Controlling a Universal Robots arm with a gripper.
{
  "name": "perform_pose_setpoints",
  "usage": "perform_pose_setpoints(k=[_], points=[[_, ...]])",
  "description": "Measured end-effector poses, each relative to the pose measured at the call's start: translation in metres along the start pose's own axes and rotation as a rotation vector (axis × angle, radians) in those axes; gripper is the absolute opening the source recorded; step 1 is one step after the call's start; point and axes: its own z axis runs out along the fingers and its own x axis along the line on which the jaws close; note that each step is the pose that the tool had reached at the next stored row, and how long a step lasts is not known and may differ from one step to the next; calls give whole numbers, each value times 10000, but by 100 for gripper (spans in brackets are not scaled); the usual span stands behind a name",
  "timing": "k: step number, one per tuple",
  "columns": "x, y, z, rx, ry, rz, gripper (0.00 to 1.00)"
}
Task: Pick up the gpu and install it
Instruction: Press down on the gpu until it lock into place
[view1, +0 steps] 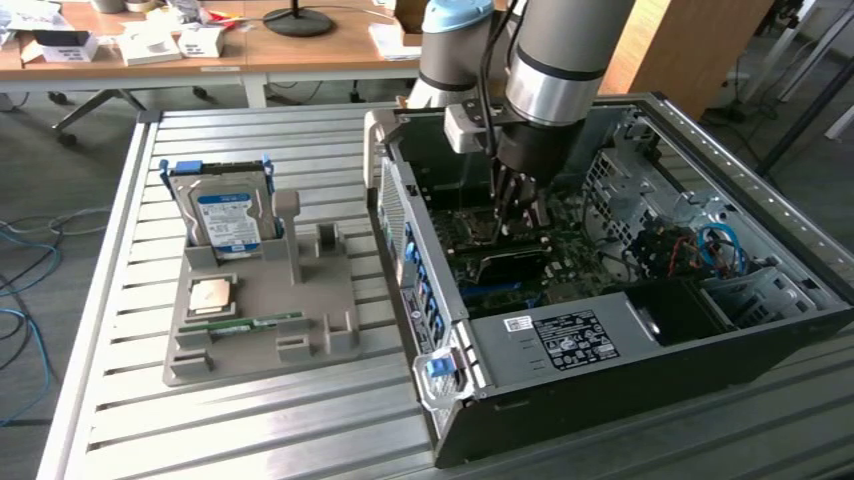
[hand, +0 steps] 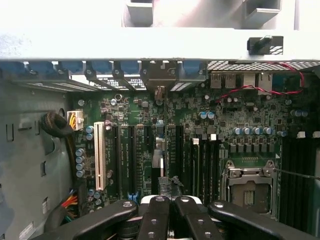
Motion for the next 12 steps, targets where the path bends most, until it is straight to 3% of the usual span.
perform_pose_setpoints(k=[4, 12], points=[[-4, 27, 9, 1, -3, 0, 11], [-3, 32, 120, 1, -1, 0, 11]])
